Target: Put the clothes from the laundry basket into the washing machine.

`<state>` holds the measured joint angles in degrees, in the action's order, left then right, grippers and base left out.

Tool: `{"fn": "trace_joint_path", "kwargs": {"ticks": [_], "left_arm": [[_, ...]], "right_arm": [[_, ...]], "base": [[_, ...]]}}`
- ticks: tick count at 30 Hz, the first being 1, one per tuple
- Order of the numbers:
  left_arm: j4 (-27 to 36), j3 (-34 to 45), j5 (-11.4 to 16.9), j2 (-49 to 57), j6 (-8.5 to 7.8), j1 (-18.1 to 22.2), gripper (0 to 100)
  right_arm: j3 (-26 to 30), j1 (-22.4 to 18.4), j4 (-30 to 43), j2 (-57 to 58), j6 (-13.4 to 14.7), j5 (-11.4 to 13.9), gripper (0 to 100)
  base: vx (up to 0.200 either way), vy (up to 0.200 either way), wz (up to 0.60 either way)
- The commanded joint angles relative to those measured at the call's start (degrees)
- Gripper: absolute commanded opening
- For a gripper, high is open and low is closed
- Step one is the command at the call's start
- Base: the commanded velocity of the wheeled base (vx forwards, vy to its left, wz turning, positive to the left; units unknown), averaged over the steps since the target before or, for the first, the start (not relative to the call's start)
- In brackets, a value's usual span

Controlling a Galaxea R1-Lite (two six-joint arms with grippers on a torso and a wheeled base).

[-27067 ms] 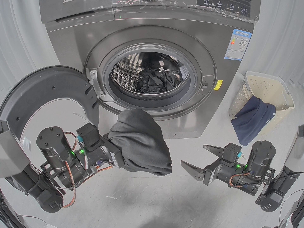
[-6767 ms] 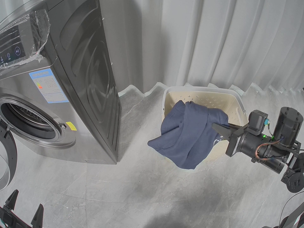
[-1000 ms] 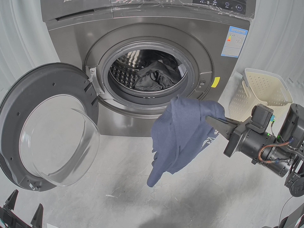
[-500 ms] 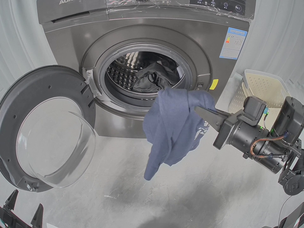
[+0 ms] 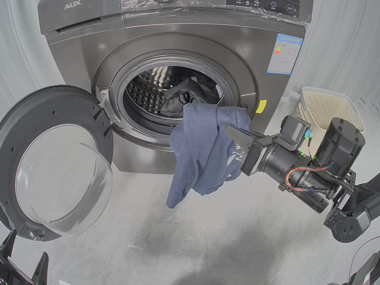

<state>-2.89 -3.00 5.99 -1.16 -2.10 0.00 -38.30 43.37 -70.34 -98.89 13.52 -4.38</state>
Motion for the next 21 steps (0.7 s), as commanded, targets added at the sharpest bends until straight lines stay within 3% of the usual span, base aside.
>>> {"fn": "trace_joint_path", "kwargs": {"ticks": [1, 4, 10, 13, 21], "left_arm": [[-1.33, -10.54, 13.09, -8.69, 0.69, -1.14, 100], [-2.12, -10.71, 19.77, -18.79, 1.75, -1.58, 100], [-8.54, -10.62, 26.45, -34.17, 0.25, -2.29, 100], [-13.55, -10.36, 26.89, -41.82, -0.54, -4.75, 100], [-25.06, -10.54, 26.36, -58.78, 0.16, -16.88, 100]], "right_arm": [[-1.16, 0.31, -0.15, -1.39, 0.02, -0.37, 0], [-3.36, -0.04, -0.15, -2.54, 0.02, -0.46, 0], [-8.45, -0.22, -0.15, -4.12, 0.02, -0.63, 0], [-9.25, -0.22, -0.15, -4.47, 0.02, -0.72, 0], [-9.6, -0.22, -0.32, -4.47, 0.19, -0.9, 0]], "base": [[0.0, 0.0, 0.0], [0.0, 0.0, 0.0], [0.0, 0.0, 0.0], [0.0, 0.0, 0.0], [0.0, 0.0, 0.0]]}}
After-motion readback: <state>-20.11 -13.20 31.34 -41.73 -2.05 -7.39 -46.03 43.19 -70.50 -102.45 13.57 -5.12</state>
